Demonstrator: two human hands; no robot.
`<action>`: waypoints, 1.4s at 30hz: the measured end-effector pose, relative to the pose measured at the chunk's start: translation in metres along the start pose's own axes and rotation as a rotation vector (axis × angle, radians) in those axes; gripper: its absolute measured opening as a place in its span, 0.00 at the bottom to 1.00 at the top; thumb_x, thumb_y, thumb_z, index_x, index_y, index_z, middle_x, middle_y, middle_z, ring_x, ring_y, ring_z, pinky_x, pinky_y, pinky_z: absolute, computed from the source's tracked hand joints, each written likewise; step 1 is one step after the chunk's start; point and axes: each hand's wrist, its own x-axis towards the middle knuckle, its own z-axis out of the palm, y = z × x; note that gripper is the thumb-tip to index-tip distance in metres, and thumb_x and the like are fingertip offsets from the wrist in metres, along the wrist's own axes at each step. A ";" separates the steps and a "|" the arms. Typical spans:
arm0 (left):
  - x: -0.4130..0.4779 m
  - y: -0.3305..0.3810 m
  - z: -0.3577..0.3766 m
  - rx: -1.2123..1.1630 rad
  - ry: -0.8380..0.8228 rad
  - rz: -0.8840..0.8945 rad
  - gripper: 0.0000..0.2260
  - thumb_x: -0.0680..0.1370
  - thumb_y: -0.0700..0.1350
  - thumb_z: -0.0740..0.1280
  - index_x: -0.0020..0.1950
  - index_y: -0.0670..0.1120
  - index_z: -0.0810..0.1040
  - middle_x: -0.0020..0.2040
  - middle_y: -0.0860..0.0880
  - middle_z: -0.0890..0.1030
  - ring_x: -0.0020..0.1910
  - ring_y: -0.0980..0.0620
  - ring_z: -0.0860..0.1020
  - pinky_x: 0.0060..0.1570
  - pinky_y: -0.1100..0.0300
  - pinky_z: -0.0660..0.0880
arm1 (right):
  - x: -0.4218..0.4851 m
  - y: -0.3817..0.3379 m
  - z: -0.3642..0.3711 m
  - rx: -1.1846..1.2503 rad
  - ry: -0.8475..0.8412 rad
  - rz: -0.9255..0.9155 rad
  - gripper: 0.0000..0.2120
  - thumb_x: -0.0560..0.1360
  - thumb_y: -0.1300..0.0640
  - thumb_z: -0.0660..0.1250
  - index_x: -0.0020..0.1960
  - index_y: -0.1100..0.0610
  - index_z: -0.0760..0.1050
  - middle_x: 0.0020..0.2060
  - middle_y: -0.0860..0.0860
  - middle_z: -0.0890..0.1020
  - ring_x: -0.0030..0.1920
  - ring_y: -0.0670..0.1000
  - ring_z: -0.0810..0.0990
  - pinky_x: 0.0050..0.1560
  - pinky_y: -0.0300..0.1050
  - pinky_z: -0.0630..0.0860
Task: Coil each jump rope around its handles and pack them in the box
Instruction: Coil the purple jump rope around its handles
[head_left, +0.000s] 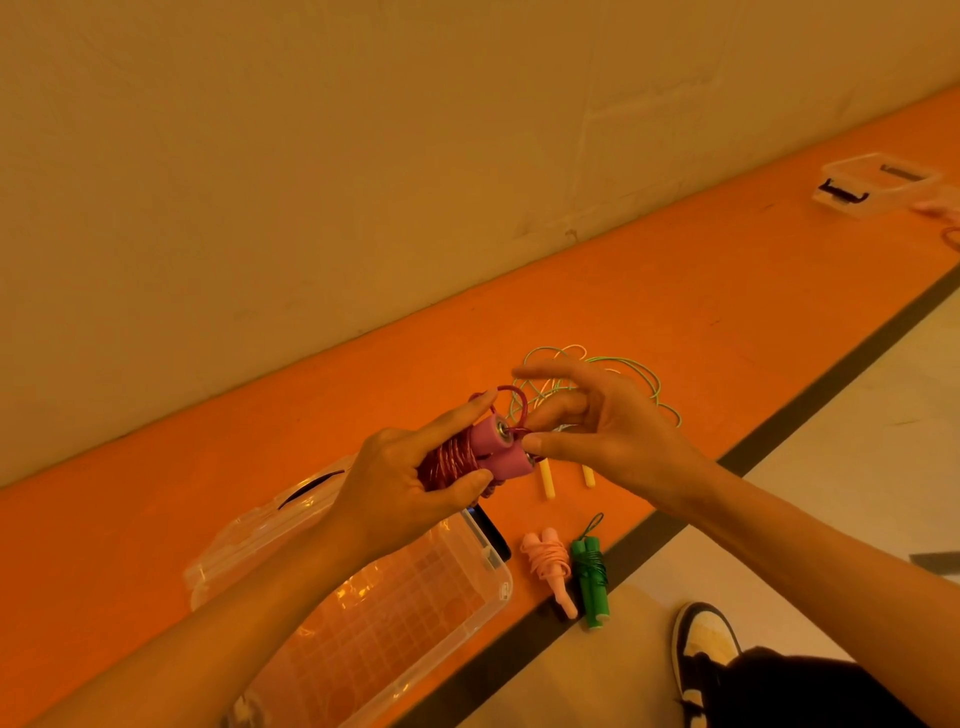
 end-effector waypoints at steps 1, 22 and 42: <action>0.000 0.000 0.000 0.000 -0.001 -0.003 0.28 0.75 0.60 0.69 0.74 0.68 0.65 0.49 0.49 0.86 0.35 0.46 0.84 0.35 0.44 0.81 | 0.000 0.001 0.000 -0.036 0.001 -0.017 0.26 0.70 0.57 0.74 0.67 0.52 0.74 0.43 0.53 0.86 0.46 0.52 0.86 0.49 0.45 0.81; 0.003 0.003 0.000 0.019 -0.039 0.003 0.29 0.75 0.60 0.69 0.74 0.69 0.64 0.50 0.48 0.85 0.36 0.45 0.84 0.37 0.44 0.82 | 0.003 0.005 0.006 0.010 0.088 -0.055 0.21 0.73 0.60 0.71 0.65 0.55 0.76 0.43 0.52 0.87 0.45 0.51 0.86 0.45 0.40 0.80; 0.000 0.002 0.001 0.040 -0.112 -0.002 0.29 0.74 0.62 0.69 0.74 0.70 0.63 0.51 0.47 0.85 0.36 0.45 0.84 0.36 0.45 0.82 | 0.007 0.000 -0.013 0.274 0.026 0.189 0.21 0.71 0.60 0.70 0.64 0.56 0.77 0.46 0.58 0.86 0.47 0.54 0.86 0.45 0.41 0.82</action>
